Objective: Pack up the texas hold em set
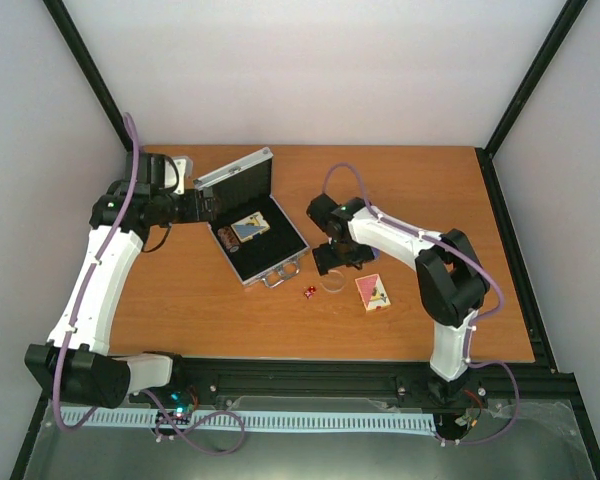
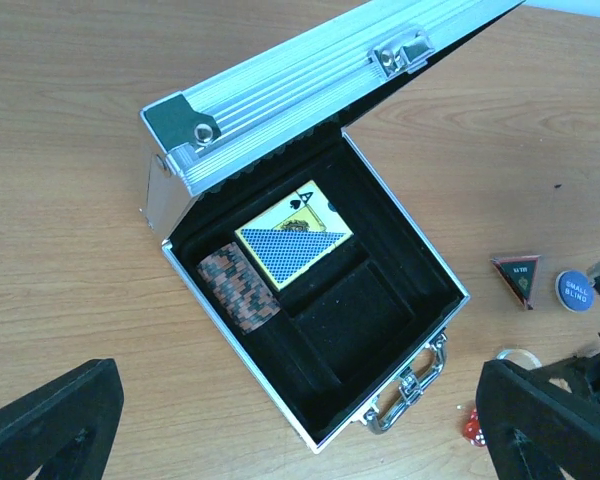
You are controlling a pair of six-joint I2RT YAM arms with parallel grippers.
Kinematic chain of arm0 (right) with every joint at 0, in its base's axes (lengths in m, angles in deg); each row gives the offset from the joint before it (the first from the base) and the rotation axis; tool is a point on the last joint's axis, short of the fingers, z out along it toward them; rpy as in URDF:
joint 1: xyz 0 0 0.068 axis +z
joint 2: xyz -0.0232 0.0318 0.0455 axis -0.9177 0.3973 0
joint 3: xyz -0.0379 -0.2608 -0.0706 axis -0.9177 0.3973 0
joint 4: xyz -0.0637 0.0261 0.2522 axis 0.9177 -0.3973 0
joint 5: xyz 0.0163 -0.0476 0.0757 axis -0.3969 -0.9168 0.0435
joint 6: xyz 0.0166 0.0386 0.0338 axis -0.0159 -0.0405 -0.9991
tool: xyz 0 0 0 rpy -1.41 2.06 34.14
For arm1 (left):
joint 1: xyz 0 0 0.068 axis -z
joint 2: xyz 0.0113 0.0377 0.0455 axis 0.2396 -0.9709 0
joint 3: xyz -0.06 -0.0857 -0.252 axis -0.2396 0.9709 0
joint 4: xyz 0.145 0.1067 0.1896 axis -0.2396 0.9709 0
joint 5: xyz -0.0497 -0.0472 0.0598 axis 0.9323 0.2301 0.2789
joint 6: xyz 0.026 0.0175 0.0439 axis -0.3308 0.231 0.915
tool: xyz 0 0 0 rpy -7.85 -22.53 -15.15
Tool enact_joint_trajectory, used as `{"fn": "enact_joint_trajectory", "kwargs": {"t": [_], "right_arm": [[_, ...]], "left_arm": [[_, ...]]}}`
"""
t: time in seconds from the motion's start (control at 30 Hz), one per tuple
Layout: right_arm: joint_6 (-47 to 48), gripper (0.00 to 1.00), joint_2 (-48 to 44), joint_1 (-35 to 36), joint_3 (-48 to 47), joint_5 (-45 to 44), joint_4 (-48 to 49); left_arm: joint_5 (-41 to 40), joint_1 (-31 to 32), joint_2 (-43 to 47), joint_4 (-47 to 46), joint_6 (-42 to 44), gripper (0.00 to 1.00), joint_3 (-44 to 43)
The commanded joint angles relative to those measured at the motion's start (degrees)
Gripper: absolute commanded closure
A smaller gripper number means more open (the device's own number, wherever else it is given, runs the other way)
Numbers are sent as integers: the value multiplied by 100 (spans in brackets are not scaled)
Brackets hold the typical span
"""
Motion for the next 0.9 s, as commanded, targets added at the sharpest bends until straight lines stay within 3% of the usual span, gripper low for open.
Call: {"fn": "enact_joint_trajectory", "kwargs": {"t": [0.0,0.23,0.87], "right_arm": [[-249,3,-355,-18,366,-28,-157],[42,0,-506,-27,246,-404,-346],[116,1,35,320,-14,175,-261]], "left_arm": [[134,9,-67,63,32,0,-282],[131,9,-122,55,74,0,-321],[119,16,-171,30,28,0,-282]]}}
